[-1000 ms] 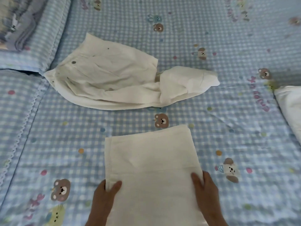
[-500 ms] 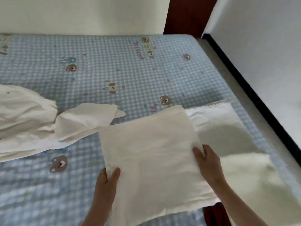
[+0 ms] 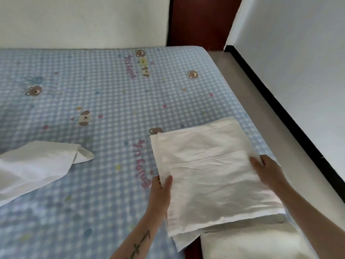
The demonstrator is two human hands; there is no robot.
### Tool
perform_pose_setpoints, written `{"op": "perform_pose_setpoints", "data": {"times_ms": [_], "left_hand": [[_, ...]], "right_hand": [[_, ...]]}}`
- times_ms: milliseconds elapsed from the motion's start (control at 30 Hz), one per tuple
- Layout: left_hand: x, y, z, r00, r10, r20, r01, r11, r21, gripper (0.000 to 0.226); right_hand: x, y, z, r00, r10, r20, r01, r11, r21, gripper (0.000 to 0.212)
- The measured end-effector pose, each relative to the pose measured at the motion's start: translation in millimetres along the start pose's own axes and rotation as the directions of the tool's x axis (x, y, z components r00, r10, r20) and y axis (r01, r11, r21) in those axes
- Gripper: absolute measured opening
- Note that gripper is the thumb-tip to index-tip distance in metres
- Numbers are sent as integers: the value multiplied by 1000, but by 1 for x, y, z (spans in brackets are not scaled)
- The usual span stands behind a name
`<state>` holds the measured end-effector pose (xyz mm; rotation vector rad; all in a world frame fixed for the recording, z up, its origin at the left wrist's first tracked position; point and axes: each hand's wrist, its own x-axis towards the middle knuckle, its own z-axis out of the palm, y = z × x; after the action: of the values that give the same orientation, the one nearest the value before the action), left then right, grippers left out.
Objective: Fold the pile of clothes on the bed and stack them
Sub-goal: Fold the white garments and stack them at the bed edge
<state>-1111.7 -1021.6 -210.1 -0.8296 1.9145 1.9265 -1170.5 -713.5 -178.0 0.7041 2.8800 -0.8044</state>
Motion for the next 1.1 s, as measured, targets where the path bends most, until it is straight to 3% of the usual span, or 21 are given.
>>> {"op": "perform_pose_setpoints", "data": {"times_ms": [100,233,333,367,433,467,500,533,567,633,733,833,967,1100], "left_hand": [[8,-31,10,997,-40,-63,52,976,212,31],[3,-39,11,993,28,-112,-4,979,206,12],[-11,-44,13,997,-12,-80,33,960,278,16],[-18,-43,14,998,-6,-67,28,939,344,32],[-22,-48,12,966,226,-127,-109,798,593,73],[-23,-51,11,906,416,-73,-229,629,743,77],[-23,-52,10,855,514,74,-339,445,829,74],[-22,-55,9,832,517,202,-404,314,859,72],[-18,-61,9,829,484,279,-435,246,866,73],[-8,-70,11,871,369,325,-422,222,879,76],[13,-84,15,875,296,383,-434,132,891,80],[17,-82,10,866,246,435,-476,139,868,77],[-13,-90,-55,789,456,411,-511,115,852,68],[-58,-145,-212,820,489,297,-381,79,921,78]], "right_hand": [[0,28,37,995,80,54,-74,991,-110,34],[-9,36,35,991,-69,-114,59,994,-89,22],[-16,38,19,996,-62,-60,55,993,-108,19],[-20,39,17,998,-55,-29,49,984,-171,23],[-27,38,20,982,-172,-71,136,922,-362,49],[-31,34,24,956,-289,-57,234,863,-447,59],[-34,28,28,919,-395,7,342,787,-513,63],[-36,22,33,894,-438,94,415,730,-543,66],[-36,19,41,891,-417,181,444,712,-544,67],[-35,23,61,919,-284,275,393,729,-560,74],[-23,35,77,925,-216,313,367,726,-581,77],[-21,22,70,931,-156,331,336,722,-605,73],[-86,-43,79,929,-258,267,341,877,-339,60],[-191,-119,133,812,-366,455,472,870,-142,51]]}}
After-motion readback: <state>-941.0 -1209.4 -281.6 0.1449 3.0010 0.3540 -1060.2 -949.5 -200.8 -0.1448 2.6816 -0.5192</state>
